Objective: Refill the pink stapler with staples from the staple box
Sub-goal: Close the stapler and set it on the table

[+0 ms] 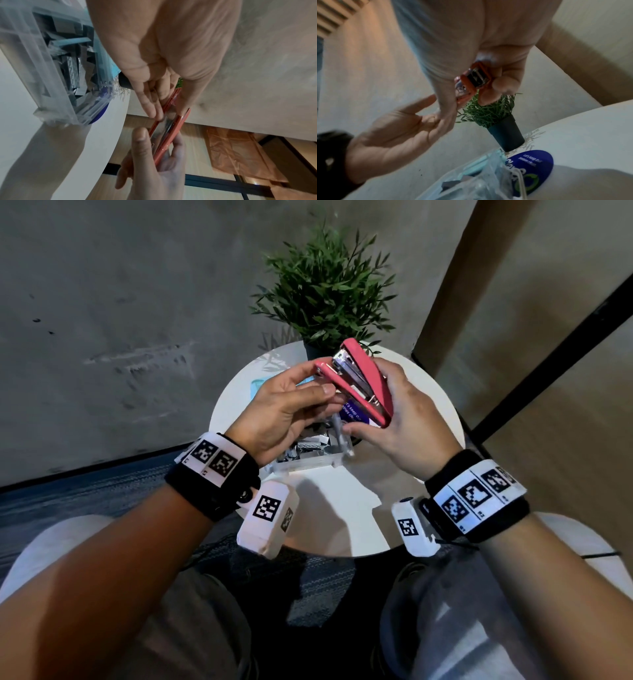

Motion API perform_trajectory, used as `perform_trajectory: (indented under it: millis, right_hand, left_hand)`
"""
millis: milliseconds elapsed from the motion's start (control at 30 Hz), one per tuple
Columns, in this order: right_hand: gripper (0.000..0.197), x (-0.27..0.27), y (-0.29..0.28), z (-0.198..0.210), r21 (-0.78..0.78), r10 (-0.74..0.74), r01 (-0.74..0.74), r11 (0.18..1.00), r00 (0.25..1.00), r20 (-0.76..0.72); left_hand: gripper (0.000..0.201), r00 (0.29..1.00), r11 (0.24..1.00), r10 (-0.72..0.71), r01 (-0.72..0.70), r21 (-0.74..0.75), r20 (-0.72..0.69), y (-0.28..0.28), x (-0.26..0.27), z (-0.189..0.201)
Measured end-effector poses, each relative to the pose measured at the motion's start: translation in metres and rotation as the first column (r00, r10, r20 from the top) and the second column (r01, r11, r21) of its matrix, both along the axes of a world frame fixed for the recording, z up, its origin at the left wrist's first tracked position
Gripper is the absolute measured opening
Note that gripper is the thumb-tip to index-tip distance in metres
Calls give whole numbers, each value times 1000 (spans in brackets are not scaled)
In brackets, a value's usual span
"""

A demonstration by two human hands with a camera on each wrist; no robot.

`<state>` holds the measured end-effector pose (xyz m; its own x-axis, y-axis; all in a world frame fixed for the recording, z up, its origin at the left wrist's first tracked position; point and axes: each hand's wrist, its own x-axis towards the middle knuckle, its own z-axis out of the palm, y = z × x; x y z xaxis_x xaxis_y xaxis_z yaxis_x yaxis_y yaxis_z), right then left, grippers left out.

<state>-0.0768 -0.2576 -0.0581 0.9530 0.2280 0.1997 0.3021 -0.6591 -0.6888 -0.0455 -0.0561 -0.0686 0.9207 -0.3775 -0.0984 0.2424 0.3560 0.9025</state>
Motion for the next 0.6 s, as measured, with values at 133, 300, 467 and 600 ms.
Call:
perform_trajectory:
  millis: [133, 300, 467, 600]
  right_hand:
    - [64, 0, 0, -2, -138, -104, 119, 983, 988, 110]
    - [48, 0, 2, -4, -267, -91, 146, 952, 974, 208]
    - [50, -1, 5, -4, -392, -48, 137, 910, 973, 226]
    - [60, -3, 8, -5, -387, -86, 154, 909, 979, 186]
  left_hand:
    - [41, 999, 995, -48, 47, 87, 6, -3, -1, -2]
    - [41, 997, 986, -78, 75, 149, 11, -4, -4, -4]
    - [41, 994, 981, -105, 105, 164, -13, -2, -6, -7]
    - [38, 996, 984, -88, 91, 152, -26, -2, -4, -6]
